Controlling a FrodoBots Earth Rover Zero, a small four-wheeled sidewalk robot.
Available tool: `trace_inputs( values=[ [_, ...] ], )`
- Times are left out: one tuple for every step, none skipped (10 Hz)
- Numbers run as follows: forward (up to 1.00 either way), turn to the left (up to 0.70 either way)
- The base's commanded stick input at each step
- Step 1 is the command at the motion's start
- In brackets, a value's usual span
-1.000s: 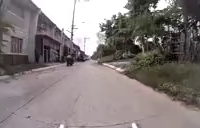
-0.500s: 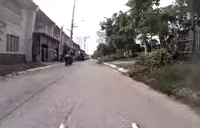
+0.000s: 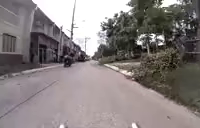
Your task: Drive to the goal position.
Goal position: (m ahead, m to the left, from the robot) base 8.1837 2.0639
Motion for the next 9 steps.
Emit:
trace_inputs(
  values=[
    [1.00,0.01],
    [1.00,0.01],
    [1.00,0.01],
    [1.00,0.01],
    [1.00,0.01],
    [1.00,0.01],
    [1.00,0.01],
    [1.00,0.01],
    [1.00,0.01]
  ],
)
